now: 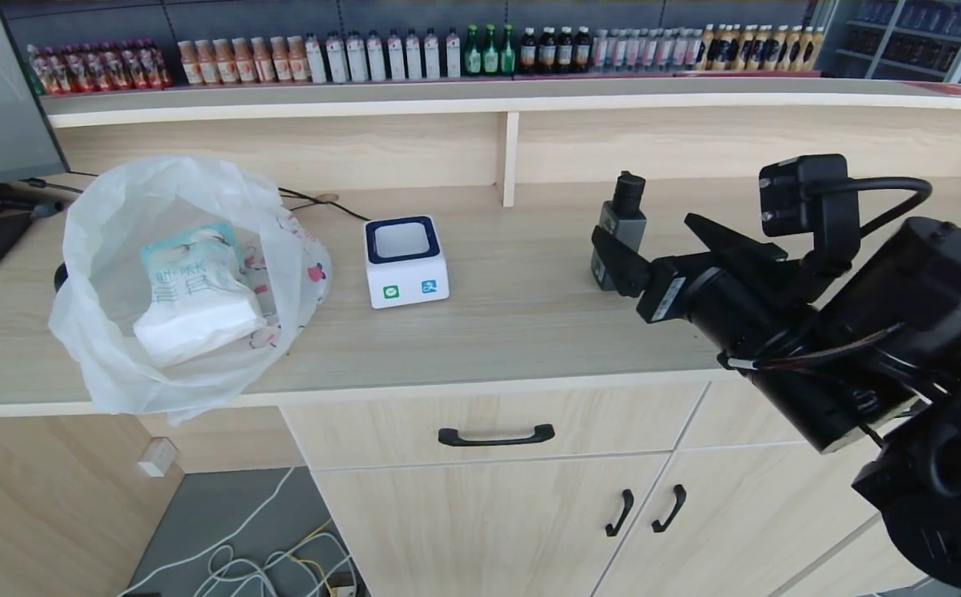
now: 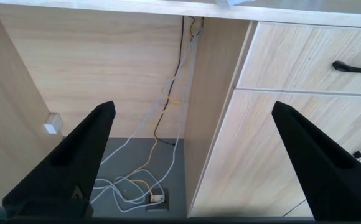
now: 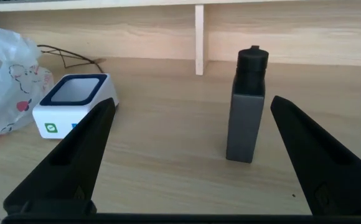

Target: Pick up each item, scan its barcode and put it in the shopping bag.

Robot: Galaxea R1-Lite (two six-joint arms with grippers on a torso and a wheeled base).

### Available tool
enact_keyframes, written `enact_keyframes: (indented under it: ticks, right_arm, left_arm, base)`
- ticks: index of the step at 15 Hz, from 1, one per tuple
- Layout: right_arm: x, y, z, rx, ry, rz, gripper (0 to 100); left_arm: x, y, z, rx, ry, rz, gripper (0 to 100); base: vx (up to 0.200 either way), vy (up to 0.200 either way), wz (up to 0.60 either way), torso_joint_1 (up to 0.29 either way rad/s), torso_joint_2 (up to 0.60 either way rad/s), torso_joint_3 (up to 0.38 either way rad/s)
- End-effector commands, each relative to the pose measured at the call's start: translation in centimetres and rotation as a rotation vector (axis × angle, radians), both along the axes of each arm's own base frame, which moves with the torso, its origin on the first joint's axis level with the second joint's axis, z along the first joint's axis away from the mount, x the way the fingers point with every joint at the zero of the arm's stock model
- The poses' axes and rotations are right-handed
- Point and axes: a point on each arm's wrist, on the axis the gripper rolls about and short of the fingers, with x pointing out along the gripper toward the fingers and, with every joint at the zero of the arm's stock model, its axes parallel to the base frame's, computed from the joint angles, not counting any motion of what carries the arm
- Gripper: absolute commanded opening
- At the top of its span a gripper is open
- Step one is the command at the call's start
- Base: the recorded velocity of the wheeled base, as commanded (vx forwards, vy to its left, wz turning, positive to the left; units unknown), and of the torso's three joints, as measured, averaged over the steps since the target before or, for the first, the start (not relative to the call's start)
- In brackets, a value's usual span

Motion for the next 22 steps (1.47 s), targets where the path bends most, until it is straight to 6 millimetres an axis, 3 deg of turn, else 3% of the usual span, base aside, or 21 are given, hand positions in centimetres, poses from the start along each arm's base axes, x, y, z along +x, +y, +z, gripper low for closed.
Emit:
enact_keyframes:
  ticks: [1,3,7,22]
  right_arm:
    - [1.6,0.2,0.1,0.000,0.010,-0.026,100]
    - [3.4,1.0,0.5,0.004,0.029,-0.030,100]
    - [5.9,1.8,-0.9,-0.003,0.068,-0.037,100]
    - [10.1,2.7,-5.0,-0.063,0.124,-0.036,100]
  left_arm:
    - [0.0,0.0,0.0,0.000,0.000,0.001,100]
    - [0.0,0.0,0.0,0.000,0.000,-0.001,100]
    - [0.0,0.0,0.0,0.000,0.000,0.001,100]
    - [0.0,0.0,0.0,0.000,0.000,-0.001,100]
  base:
    - [0.000,0.000,0.00,0.000,0.00,0.000]
    - [0.000,0.000,0.00,0.000,0.00,0.000]
    - [0.000,0.000,0.00,0.000,0.00,0.000]
    - [0.000,0.000,0.00,0.000,0.00,0.000]
